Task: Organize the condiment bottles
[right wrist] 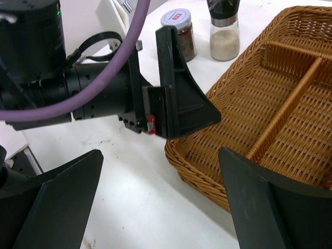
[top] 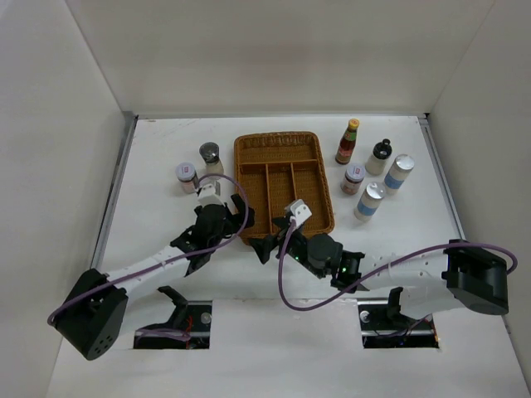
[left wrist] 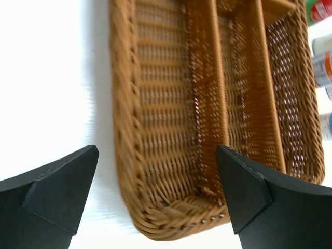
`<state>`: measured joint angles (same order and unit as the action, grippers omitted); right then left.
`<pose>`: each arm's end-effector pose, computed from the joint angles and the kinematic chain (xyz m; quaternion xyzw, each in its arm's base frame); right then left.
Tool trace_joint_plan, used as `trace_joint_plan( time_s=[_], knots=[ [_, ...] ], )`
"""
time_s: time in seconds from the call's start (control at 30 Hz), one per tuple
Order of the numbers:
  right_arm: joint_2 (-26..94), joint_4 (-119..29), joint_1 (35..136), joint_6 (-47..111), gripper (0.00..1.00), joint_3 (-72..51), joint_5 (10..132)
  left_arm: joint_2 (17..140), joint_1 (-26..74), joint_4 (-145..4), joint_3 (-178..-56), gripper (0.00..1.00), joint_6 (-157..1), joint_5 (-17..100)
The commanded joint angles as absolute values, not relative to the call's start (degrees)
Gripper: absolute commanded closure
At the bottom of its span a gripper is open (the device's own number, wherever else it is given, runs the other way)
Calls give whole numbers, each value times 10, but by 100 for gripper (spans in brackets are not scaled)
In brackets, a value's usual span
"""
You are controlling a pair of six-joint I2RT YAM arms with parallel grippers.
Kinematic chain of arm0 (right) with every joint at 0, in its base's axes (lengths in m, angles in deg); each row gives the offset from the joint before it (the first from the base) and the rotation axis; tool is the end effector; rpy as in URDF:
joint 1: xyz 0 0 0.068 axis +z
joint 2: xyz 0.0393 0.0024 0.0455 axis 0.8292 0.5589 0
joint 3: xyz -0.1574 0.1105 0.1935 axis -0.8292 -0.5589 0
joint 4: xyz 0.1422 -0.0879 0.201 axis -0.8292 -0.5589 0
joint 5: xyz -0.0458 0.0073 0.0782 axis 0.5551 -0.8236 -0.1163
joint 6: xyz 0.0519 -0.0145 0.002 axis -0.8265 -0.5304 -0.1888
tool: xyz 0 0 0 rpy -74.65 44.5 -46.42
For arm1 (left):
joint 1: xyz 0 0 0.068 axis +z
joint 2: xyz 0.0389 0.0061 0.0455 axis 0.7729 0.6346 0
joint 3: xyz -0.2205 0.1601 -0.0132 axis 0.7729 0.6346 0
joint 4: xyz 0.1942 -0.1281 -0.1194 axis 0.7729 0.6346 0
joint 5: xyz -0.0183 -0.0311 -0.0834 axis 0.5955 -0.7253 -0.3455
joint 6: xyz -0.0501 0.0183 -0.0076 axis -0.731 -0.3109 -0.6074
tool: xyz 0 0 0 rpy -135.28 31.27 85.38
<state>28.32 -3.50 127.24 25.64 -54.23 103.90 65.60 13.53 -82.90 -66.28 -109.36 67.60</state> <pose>0.1039 0.2592 0.2390 -0.2135 0.6899 0.3368 0.6041 0.1814 -0.1233 0.1831 -0.1236 0.8354 -0.2314 0.4830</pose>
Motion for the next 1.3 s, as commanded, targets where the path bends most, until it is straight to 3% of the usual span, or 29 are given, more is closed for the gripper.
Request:
trace_joint_plan(
  time_s=[0.0, 0.23, 0.5, 0.63, 0.73, 0.77, 0.83, 0.9, 1.1, 1.27],
  knots=[
    [277, -7, 1269, 249, 0, -541, 1032, 632, 158, -828, -700, 0, -1093, 675],
    [276, -7, 1266, 249, 0, -542, 1036, 618, 160, -791, -763, 0, -1066, 718],
    [291, -8, 1258, 242, 0, -538, 1037, 552, 168, -707, -817, 0, -998, 874],
    [298, -13, 1252, 222, 0, -536, 1030, 512, 194, -680, -815, 0, -982, 893],
    [291, -4, 1242, 213, 49, -545, 1014, 518, 218, -672, -813, 0, -982, 869],
    [284, -4, 1239, 209, 61, -547, 1013, 527, 228, -670, -814, 4, -983, 862],
    [273, -9, 1234, 202, 72, -551, 1013, 552, 252, -678, -812, 21, -992, 850],
    [269, -9, 1226, 199, 69, -555, 1012, 597, 281, -682, -819, 23, -1002, 846],
    [262, -6, 1216, 191, 35, -562, 1010, 732, 329, -696, -870, 14, -1002, 868],
    [267, -9, 1215, 190, 29, -558, 1005, 795, 350, -713, -898, 13, -1001, 864]
  ],
)
